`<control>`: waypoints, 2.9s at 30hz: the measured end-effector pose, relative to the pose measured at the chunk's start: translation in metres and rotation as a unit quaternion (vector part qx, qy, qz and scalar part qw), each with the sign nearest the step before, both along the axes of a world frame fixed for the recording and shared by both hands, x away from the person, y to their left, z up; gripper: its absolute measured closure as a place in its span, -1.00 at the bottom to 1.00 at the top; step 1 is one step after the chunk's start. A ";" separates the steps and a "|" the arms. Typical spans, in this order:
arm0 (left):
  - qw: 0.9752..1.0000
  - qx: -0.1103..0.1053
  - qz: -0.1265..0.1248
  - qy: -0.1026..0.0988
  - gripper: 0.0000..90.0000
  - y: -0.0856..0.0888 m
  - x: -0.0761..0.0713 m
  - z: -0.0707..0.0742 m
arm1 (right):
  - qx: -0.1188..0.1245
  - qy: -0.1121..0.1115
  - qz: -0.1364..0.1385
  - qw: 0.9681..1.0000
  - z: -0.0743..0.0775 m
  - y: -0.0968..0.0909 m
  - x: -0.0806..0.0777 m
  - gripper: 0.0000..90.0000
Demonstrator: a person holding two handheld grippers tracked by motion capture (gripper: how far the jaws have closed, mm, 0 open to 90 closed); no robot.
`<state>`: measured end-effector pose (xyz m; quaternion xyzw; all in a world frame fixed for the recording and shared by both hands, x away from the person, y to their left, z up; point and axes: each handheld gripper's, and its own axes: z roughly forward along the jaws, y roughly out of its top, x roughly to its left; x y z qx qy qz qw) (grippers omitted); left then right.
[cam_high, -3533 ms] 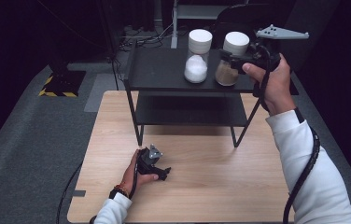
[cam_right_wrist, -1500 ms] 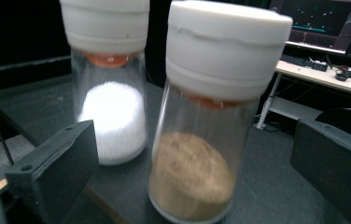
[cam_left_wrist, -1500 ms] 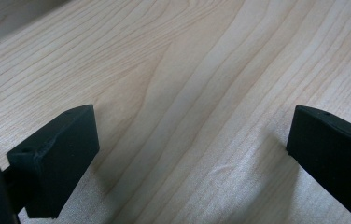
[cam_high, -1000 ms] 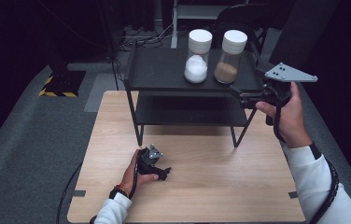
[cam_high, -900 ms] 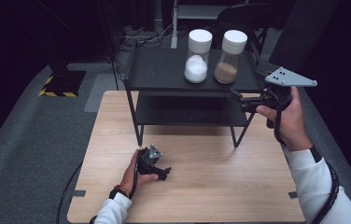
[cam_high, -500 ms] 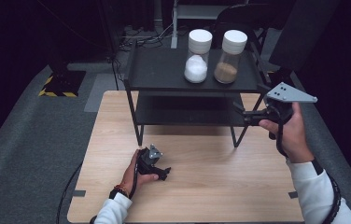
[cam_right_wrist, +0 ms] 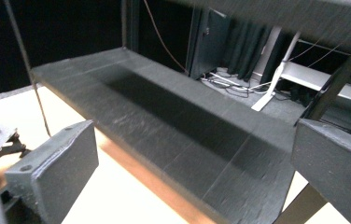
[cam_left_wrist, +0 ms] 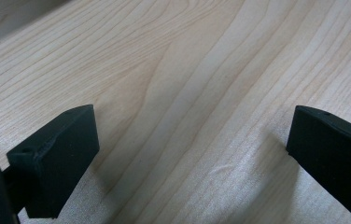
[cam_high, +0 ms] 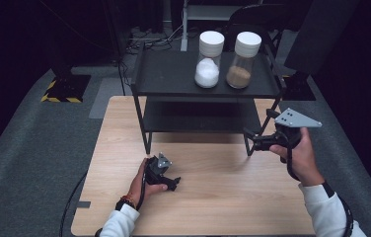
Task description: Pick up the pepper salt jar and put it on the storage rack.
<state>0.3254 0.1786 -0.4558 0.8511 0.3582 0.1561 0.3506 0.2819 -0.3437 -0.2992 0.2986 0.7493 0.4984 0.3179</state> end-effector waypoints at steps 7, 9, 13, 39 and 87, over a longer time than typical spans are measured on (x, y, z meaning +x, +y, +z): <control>1.000 0.000 0.000 0.000 -0.95 0.000 0.000 0.000 | -0.016 0.005 0.003 1.000 -0.015 0.001 -0.004 -0.99; 1.000 0.000 0.000 0.000 -0.95 0.000 0.000 0.000 | -0.020 0.005 0.005 1.000 -0.020 0.000 -0.005 -0.99; 1.000 0.000 0.000 0.000 -0.95 0.000 0.000 0.000 | -0.023 0.009 0.007 1.000 -0.033 -0.003 -0.008 -0.99; 1.000 -0.001 0.001 0.000 -0.95 0.000 0.000 0.000 | -0.040 0.049 0.008 0.998 -0.093 -0.014 -0.022 -0.98; 1.000 -0.001 0.001 -0.001 -0.95 0.000 0.000 0.000 | -0.107 0.192 -0.004 0.976 -0.154 -0.023 0.006 -0.99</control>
